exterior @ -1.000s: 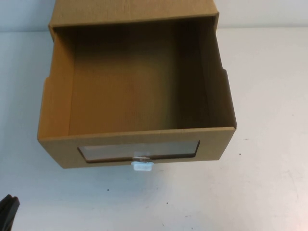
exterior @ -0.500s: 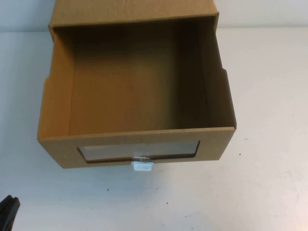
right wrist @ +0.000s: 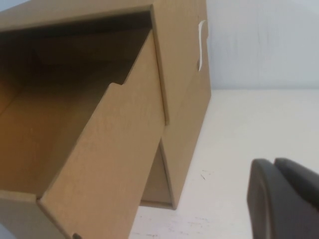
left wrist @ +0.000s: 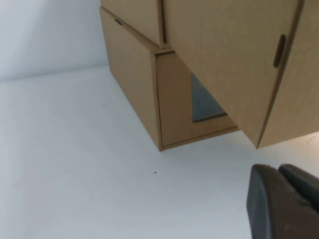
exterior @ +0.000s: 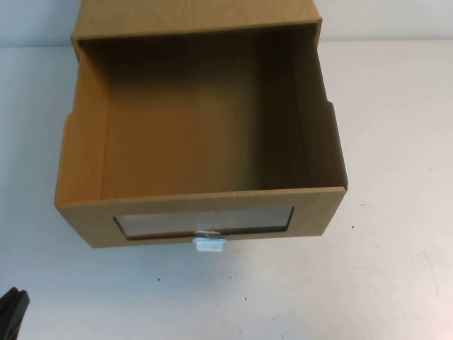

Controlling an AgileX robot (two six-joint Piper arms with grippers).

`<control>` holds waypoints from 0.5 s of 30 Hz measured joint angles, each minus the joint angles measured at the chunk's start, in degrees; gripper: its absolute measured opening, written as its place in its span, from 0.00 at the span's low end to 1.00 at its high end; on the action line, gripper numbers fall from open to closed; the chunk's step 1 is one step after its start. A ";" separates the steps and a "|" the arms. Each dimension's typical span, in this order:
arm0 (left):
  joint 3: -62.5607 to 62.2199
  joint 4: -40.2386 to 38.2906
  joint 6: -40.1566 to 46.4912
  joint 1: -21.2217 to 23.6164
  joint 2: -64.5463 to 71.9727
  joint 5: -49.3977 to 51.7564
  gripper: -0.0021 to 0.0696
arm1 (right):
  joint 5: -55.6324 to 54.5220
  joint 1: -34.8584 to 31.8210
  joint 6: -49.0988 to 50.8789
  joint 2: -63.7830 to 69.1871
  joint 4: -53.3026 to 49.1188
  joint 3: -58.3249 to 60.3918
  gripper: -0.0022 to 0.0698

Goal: Open the shoe box
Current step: 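Pull the top drawer of the cardboard box fully open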

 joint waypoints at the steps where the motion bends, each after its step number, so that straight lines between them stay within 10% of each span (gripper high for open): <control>1: 0.00 0.00 0.00 0.00 0.00 0.00 0.02 | 0.00 0.00 0.00 0.00 0.00 0.00 0.01; 15: 0.00 0.00 0.00 0.00 0.00 0.00 0.02 | 10.89 -12.54 -2.87 -10.44 -0.27 6.47 0.01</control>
